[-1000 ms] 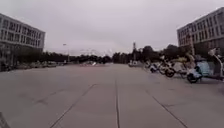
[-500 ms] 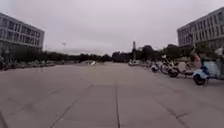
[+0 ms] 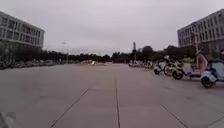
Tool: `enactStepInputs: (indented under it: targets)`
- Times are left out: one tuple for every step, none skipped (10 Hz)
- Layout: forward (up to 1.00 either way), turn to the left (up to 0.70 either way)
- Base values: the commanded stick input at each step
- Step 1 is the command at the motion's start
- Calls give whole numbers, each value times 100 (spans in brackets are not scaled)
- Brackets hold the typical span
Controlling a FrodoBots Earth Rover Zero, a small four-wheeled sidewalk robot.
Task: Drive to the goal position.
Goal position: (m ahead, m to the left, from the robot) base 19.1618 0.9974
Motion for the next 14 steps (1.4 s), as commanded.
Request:
enactStepInputs:
  targets:
    - [70, 0]
    - [70, 0]
    - [70, 0]
    - [70, 0]
    - [70, 0]
    - [70, 0]
    - [70, 0]
    - [70, 0]
    - [70, 0]
    - [70, 0]
    - [70, 0]
    - [70, 0]
    - [70, 0]
    - [70, 0]
